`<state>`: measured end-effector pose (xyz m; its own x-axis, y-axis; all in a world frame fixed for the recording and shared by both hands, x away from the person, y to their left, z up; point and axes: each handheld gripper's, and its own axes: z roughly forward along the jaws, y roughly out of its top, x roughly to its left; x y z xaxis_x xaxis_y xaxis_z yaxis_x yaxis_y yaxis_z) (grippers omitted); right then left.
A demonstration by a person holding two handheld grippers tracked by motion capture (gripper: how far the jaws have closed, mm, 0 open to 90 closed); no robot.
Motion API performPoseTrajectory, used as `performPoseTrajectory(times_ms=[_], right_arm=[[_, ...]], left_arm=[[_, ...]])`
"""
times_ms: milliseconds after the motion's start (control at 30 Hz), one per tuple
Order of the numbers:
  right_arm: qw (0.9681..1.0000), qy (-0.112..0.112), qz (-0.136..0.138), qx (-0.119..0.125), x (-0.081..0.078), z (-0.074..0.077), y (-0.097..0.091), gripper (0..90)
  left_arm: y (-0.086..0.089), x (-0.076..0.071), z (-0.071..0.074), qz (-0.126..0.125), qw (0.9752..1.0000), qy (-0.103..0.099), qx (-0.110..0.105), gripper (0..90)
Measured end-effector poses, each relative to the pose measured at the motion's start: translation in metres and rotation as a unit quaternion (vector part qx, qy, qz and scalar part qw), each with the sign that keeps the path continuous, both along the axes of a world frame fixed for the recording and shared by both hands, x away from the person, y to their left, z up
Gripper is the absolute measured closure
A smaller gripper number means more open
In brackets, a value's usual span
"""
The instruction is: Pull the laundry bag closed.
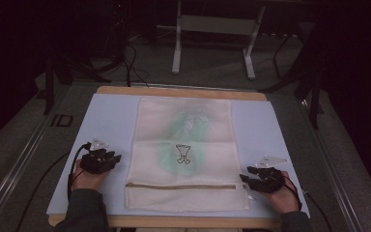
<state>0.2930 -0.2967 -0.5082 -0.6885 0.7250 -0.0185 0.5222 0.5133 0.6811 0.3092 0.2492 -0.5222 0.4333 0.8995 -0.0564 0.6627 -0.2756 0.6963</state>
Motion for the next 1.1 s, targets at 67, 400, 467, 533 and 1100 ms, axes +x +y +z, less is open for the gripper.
performPoseTrajectory(times_ms=[67, 400, 467, 533, 1100], right_arm=[[1.0, 0.0, 0.002, -0.001, -0.001, 0.001, 0.002, 53.4], [0.9998, 0.0, 0.02, 0.002, -0.003, 0.003, 0.01, 55.2], [0.9997, -0.002, 0.023, 0.002, -0.003, 0.004, 0.011, 55.2], [0.9996, -0.003, 0.027, 0.002, -0.003, 0.004, 0.013, 55.3], [0.9984, 0.001, 0.056, 0.0, -0.009, 0.003, 0.038, 55.6]], left_arm=[[0.0, -0.001, 0.001, 0.0, 1.0, -0.004, 0.002, 64.5], [0.001, -0.001, 0.002, -0.012, 0.9999, -0.008, -0.004, 64.1], [0.001, -0.001, 0.002, -0.015, 0.9998, -0.008, -0.004, 64.3], [0.0, -0.001, 0.003, -0.016, 0.9998, -0.009, -0.003, 64.3], [-0.004, -0.001, 0.003, -0.033, 0.9994, -0.008, -0.005, 62.6]])
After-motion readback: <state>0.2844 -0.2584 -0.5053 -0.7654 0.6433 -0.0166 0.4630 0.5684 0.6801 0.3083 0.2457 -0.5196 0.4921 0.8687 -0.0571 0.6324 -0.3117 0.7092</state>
